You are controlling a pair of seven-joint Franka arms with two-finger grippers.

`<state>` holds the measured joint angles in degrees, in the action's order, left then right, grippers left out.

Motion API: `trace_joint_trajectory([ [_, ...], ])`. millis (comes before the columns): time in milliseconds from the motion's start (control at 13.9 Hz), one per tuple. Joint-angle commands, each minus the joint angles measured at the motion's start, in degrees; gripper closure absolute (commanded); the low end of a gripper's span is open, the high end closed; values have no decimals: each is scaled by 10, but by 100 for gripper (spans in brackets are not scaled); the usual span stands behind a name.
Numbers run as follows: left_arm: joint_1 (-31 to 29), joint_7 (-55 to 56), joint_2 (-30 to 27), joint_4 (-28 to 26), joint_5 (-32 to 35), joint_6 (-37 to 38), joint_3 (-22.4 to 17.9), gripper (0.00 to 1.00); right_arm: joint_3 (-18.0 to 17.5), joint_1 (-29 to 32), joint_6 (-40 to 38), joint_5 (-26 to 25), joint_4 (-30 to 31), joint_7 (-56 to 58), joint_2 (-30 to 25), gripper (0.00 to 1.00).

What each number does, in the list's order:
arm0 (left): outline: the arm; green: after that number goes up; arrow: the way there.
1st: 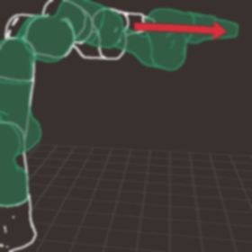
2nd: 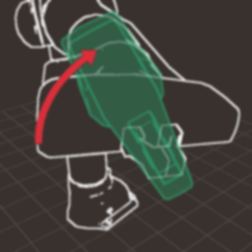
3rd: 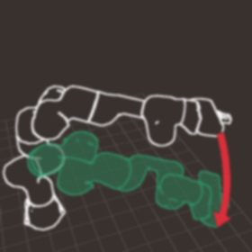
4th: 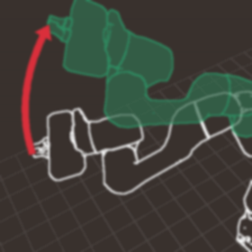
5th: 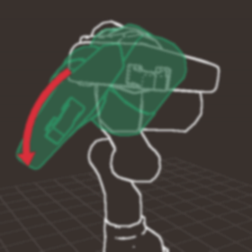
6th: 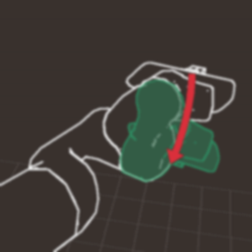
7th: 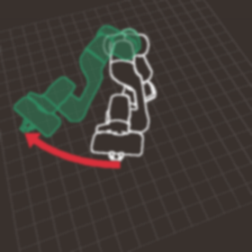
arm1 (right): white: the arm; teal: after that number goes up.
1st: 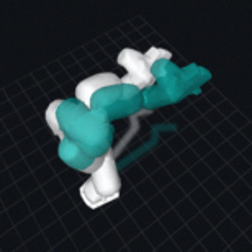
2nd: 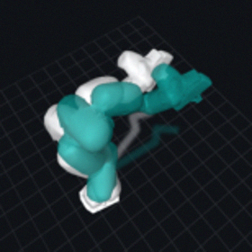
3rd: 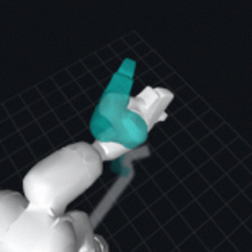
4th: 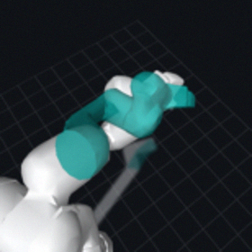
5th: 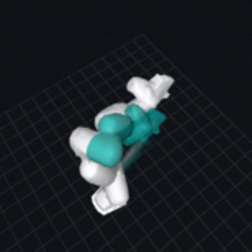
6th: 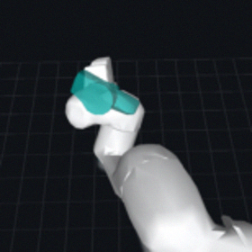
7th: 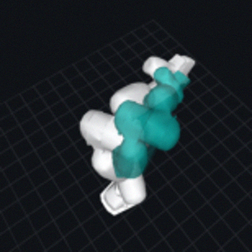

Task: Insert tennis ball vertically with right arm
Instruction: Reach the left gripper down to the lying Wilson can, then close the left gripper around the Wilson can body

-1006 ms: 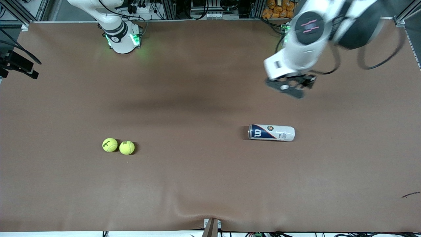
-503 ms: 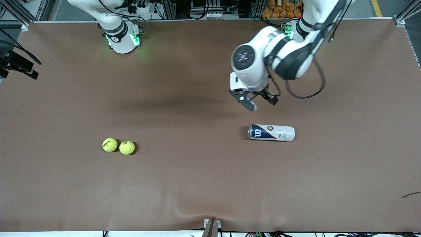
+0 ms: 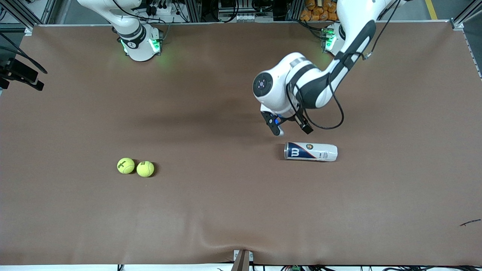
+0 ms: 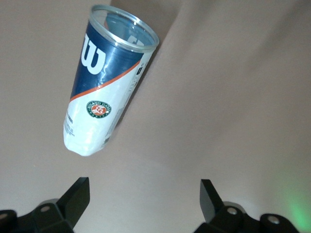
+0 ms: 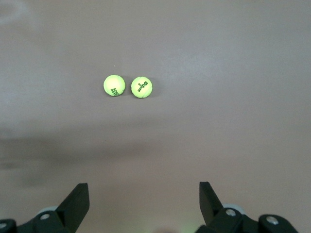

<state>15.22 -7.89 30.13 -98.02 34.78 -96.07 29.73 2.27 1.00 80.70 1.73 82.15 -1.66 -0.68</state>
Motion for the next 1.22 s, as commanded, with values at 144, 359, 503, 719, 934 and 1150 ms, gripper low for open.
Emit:
trace_joint_trajectory([
  [144, -7, -97, 59, 41, 73, -7, 2, 0, -8, 15, -6, 6, -6, 8, 2, 0],
  [359, -17, -123, 74, 43, 97, -13, 2, 0, -8, 14, -2, 6, -7, 8, 2, 0],
  [503, -19, -139, 86, 49, 107, -15, 0, 0, -8, 14, -4, 6, -6, 8, 2, 0],
  [719, -19, -162, 108, 68, 116, -16, -4, 0, -7, 15, -2, 6, -6, 9, 2, 0],
  [934, -18, -164, 125, 68, 136, -20, -4, 0, -8, 14, -1, 6, -6, 8, 2, 0],
  [1150, -18, -163, 135, 68, 150, -28, -10, 0, -7, 16, -2, 6, -6, 9, 2, 0],
])
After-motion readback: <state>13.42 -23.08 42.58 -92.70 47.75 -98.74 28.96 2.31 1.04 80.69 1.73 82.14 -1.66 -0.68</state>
